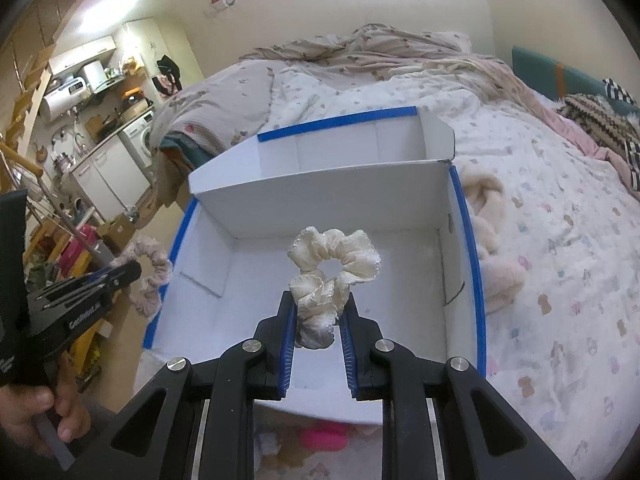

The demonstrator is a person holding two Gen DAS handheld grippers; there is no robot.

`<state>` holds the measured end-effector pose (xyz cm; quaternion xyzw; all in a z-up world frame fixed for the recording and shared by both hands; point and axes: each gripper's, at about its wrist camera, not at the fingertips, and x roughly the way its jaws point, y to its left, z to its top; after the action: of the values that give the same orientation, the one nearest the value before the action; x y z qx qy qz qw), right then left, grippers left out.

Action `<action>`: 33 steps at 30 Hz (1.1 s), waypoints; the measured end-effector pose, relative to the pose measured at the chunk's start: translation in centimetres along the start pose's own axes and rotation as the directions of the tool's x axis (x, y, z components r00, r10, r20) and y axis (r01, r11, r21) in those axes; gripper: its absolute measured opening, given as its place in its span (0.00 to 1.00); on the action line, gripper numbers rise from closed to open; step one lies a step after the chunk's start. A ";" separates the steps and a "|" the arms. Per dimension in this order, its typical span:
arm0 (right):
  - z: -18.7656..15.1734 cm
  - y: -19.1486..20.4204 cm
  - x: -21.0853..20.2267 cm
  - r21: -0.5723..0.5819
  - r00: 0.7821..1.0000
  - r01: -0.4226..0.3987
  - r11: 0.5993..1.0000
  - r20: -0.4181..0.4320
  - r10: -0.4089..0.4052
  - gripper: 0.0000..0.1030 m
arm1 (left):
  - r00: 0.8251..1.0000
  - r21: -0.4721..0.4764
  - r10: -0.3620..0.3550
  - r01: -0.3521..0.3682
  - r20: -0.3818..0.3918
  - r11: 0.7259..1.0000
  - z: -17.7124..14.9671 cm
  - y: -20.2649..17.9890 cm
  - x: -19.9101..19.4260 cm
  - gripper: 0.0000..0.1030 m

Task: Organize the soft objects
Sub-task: 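Carry both held scrunchies up and over into the open box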

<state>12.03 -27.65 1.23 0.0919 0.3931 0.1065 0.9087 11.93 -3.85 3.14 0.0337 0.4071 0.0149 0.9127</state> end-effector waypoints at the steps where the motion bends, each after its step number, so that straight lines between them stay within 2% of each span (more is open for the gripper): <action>1: 0.1 0.0 0.4 -0.005 1.000 0.007 1.000 -0.004 -0.007 0.22 | 1.000 0.009 -0.001 0.001 -0.005 1.000 0.1 -0.2 0.5 0.09; 10: 0.3 -0.3 4.1 -0.008 0.997 0.016 1.000 -0.078 -0.017 0.22 | 0.999 0.076 -0.030 0.032 -0.028 0.997 -0.5 -1.8 4.1 0.09; 16: -0.4 0.5 6.2 -0.039 0.990 0.025 0.999 -0.140 -0.030 0.22 | 0.994 0.042 -0.068 0.072 -0.087 0.997 -0.9 -2.1 6.5 0.09; 20: -0.8 0.8 7.3 -0.048 0.983 0.035 0.998 -0.179 -0.043 0.22 | 0.993 0.066 -0.061 0.068 -0.099 0.995 -1.1 -2.7 7.1 0.09; 25: -1.4 0.6 8.6 -0.048 0.968 0.053 0.997 -0.241 -0.063 0.22 | 0.992 0.080 -0.054 0.063 -0.118 0.995 -1.4 -3.3 7.9 0.09; 33: -2.4 -0.3 9.9 -0.029 0.945 0.072 0.997 -0.318 -0.077 0.22 | 0.983 0.047 -0.043 0.052 -0.177 0.998 -1.9 -2.7 9.6 0.09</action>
<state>16.93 -25.09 -7.35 0.0510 0.5371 0.0888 0.8373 16.96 -5.93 -5.45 0.0460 0.4870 -0.0146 0.8720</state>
